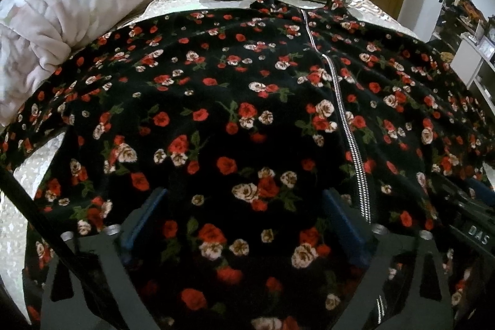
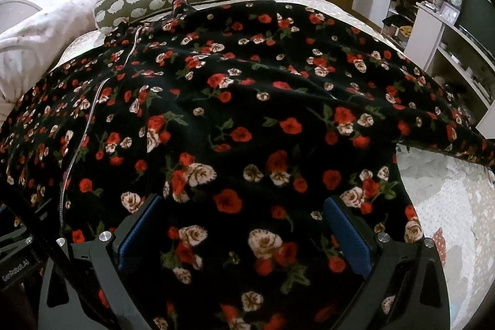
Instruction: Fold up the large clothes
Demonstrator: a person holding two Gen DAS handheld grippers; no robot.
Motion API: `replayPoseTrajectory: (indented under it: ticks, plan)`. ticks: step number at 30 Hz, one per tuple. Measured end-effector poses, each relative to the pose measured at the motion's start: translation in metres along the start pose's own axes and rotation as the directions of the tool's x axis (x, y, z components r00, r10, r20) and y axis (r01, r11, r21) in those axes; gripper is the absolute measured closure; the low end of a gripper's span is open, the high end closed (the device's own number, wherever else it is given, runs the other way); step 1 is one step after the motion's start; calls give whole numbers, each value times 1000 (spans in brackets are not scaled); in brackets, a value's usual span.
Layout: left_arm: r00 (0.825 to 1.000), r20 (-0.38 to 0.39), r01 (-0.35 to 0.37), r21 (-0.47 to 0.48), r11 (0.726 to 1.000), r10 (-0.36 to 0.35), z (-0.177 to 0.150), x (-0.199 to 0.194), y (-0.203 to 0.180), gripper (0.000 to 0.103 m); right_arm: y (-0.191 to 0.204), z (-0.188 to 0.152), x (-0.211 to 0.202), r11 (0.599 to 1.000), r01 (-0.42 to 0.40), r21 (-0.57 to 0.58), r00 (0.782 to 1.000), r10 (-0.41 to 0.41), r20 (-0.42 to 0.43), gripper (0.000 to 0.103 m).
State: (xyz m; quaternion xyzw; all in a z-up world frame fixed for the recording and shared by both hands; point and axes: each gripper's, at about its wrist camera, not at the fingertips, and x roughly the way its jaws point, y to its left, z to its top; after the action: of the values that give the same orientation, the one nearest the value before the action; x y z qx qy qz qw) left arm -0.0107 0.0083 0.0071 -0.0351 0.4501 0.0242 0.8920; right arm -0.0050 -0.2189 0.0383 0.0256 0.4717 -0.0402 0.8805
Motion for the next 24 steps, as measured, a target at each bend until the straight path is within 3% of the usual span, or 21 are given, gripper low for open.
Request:
replayPoseTrajectory:
  ticks: [3,5,10,11,12,14,18,20,24]
  plan:
    - [1000,3,6,2,1000,-6,-1,-18,8,48,-1,2,1,1000,-7,-3,1000,7,-15,0]
    - [999,7,32,-21,999,-32,1,-32,21,53,0,4,3,1000,-10,-8,1000,10,-27,0]
    - [993,76,104,-120,987,-95,7,-82,78,52,-2,6,5,999,-30,-21,999,29,-37,0]
    - [992,87,104,-140,985,-93,9,-89,93,50,-2,6,5,999,-35,-20,999,34,-32,0]
    - [992,94,99,-164,981,-85,9,-96,110,41,-3,5,4,999,-37,-18,999,37,-25,0]
    - [993,107,78,-240,968,-53,10,-104,157,27,-3,4,4,999,-39,-14,999,39,-14,0]
    - [992,91,-44,-381,923,85,0,-111,257,27,-4,3,2,999,-43,-10,999,43,-5,0]
    - [986,77,-97,-458,884,148,-10,-114,314,27,-5,1,0,999,-42,-11,999,42,-3,0]
    - [974,51,-155,-556,817,220,-30,-118,383,27,-5,1,-1,999,-45,-8,999,45,4,0]
